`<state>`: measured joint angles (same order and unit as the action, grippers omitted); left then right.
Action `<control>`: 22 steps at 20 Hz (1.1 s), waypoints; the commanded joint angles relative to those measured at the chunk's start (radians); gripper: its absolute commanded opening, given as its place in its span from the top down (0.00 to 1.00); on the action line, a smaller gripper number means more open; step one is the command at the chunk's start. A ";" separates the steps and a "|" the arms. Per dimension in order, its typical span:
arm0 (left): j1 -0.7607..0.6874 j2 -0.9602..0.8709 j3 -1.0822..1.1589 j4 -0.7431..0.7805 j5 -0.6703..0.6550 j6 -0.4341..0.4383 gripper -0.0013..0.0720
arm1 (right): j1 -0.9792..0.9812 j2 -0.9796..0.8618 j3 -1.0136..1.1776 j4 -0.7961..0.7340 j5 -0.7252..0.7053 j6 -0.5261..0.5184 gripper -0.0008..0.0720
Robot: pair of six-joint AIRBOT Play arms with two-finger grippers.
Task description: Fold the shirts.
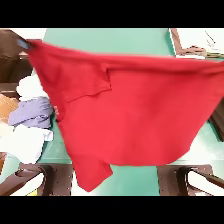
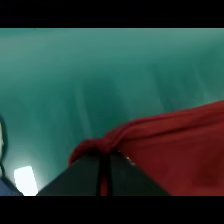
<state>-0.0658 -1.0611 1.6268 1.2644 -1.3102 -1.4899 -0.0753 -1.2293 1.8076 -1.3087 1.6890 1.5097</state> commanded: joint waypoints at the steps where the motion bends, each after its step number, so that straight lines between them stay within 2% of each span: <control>1: 0.001 -0.194 -0.137 0.000 0.082 0.004 0.95 | 0.057 -0.199 -0.099 -0.088 -0.005 0.010 0.97; 6: 0.001 -0.438 -0.110 0.001 0.336 0.005 0.95 | 0.058 -0.462 0.056 -0.071 -0.131 0.008 0.97; 8: 0.007 -0.497 -0.069 -0.011 0.396 0.005 0.95 | 0.059 -0.530 0.139 -0.071 -0.164 0.008 0.97; 11: 0.034 -0.518 -0.042 -0.035 0.366 0.005 0.95 | 0.058 -0.566 0.218 -0.072 -0.150 -0.004 0.97; 14: 0.052 -0.518 -0.044 -0.022 0.161 0.023 0.95 | 0.063 -0.558 0.216 -0.073 -0.074 -0.034 0.97; 16: 0.049 -0.518 -0.097 -0.016 0.092 0.043 0.95 | 0.070 -0.552 0.189 -0.075 -0.055 -0.034 0.97; 19: 0.042 -0.518 -0.204 -0.020 0.100 0.050 0.95 | 0.080 -0.494 0.024 -0.082 -0.099 -0.032 0.97; 22: 0.042 -0.518 -0.255 -0.023 0.111 0.049 0.95 | 0.079 -0.401 -0.201 -0.079 -0.228 -0.022 0.97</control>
<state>-0.0235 -1.5776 1.4246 1.2465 -1.1831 -1.4460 0.0006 -1.6966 1.7699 -1.3907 1.5558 1.4807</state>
